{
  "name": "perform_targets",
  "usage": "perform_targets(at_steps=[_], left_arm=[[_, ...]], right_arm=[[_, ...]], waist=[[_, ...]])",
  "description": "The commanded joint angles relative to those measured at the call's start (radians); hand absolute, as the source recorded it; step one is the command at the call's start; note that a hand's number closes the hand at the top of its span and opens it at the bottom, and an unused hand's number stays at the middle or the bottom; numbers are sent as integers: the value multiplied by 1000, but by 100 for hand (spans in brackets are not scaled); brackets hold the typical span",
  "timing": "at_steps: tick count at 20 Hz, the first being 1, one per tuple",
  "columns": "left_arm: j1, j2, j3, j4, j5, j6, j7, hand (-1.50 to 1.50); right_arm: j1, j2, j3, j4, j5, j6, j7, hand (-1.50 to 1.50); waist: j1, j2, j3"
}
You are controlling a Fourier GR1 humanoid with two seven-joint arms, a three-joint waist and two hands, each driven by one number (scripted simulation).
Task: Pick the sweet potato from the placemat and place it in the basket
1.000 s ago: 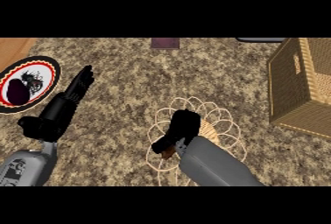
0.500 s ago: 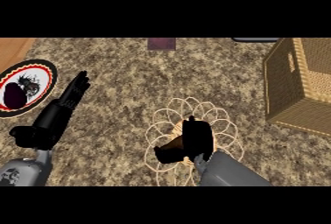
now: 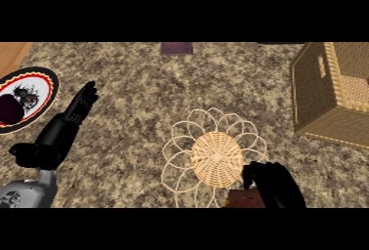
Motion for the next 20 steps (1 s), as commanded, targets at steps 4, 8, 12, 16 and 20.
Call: perform_targets(at_steps=[4,8,12,16,20], left_arm=[[16,17,25,22,5,-37,-42,0],[-15,25,55,23,24,-34,-10,0],[-8,-24,13,-8,-15,8,7,0],[31,5,33,-44,5,-34,24,0],[-36,-43,0,-14,-38,-5,46,0]], right_arm=[[193,-81,-115,-265,-152,-192,-171,150],[256,-77,-187,-475,-213,-301,-215,150],[332,-163,-301,-733,-247,-313,-160,150],[443,-219,-441,-855,-312,-327,-120,150],[454,-257,-571,-876,-364,-290,-60,150]], waist=[[1,5,0],[-20,1,0],[-15,0,-1],[6,3,-1],[1,6,-1]])
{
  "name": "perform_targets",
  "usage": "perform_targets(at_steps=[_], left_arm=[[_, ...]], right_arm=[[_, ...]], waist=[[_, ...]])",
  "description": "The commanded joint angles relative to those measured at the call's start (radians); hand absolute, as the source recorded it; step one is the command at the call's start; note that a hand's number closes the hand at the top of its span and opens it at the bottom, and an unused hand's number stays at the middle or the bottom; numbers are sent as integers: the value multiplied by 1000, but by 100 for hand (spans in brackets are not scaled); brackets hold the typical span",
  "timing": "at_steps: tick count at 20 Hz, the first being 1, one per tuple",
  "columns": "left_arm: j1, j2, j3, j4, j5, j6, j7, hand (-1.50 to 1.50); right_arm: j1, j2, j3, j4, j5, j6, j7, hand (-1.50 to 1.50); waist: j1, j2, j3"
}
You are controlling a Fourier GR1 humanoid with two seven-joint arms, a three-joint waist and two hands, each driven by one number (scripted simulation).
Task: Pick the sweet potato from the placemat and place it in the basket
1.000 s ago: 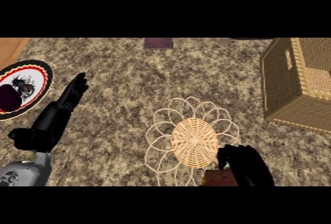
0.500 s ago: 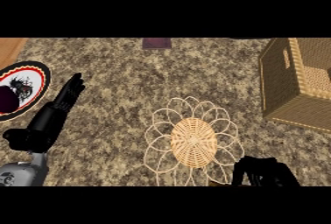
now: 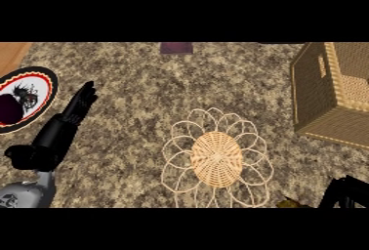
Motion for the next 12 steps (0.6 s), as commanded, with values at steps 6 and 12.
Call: perform_targets(at_steps=[6,12], left_arm=[[-22,-1,26,49,2,-56,-29,0],[-60,-45,21,40,-34,-31,5,0]], right_arm=[[-149,-73,-343,-105,-212,175,251,150],[-363,-20,-454,121,-271,233,312,150]], waist=[[26,6,-1],[33,7,-1]])
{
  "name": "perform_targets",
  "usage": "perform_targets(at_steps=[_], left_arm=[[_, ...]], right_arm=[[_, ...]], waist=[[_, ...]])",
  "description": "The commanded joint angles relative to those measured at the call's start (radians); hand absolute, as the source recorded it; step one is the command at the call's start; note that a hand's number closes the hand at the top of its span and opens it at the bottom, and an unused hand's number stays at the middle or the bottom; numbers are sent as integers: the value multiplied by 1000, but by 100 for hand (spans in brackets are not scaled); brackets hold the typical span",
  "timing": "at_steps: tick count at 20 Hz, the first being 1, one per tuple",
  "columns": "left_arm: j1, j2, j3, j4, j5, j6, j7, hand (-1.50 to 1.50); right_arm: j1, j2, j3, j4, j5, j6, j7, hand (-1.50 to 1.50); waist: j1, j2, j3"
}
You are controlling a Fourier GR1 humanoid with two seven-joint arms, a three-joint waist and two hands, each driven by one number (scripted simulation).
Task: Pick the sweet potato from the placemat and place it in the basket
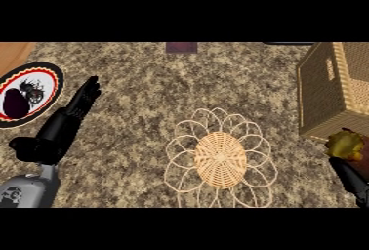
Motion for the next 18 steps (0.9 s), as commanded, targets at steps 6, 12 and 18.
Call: perform_targets(at_steps=[6,12,18], left_arm=[[-32,-27,29,83,-28,-20,-56,0],[41,-42,23,5,-46,-25,-44,0],[23,-38,41,-25,-47,-43,5,0]], right_arm=[[-254,18,-217,301,-130,83,-2,150],[-383,72,-195,534,-22,59,-82,150],[-423,28,-326,789,-125,185,-249,150]], waist=[[4,3,0],[12,2,1],[8,1,1]])
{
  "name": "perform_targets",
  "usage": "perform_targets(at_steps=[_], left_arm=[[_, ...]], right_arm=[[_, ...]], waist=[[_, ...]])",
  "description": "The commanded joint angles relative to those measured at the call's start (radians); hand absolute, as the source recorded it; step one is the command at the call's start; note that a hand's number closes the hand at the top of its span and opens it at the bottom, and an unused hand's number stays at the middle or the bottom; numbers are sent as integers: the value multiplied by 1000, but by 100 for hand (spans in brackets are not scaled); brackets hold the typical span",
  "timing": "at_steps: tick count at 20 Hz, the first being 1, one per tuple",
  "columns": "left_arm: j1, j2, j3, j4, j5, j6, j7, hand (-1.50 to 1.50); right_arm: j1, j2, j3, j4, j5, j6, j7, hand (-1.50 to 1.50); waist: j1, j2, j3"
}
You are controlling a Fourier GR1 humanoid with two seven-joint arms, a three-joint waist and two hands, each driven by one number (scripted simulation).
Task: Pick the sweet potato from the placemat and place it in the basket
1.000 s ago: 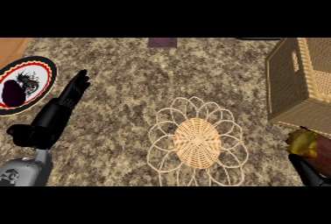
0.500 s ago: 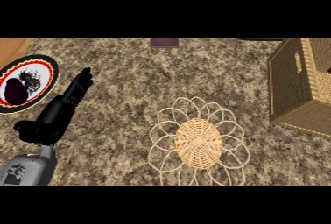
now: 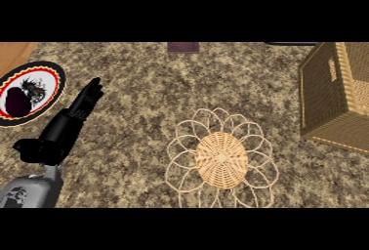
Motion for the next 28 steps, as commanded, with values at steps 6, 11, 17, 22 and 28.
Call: perform_targets(at_steps=[6,11,17,22,28], left_arm=[[11,-30,5,27,-28,-24,-30,0],[-16,-5,50,64,-13,-58,-34,0],[-41,-32,58,51,-23,-53,-11,0],[-56,-31,65,48,-18,-73,13,0],[-54,-67,44,-1,-65,-44,47,0]], right_arm=[[-90,27,-46,428,23,67,-329,150],[-37,71,-121,570,28,3,-572,150],[-107,74,-144,746,82,-70,-729,150],[-246,86,-204,899,25,-98,-764,-150],[-305,37,-201,1079,45,-54,-908,-150]], waist=[[4,1,0],[-2,1,1],[-1,1,1],[4,2,1],[5,2,1]])
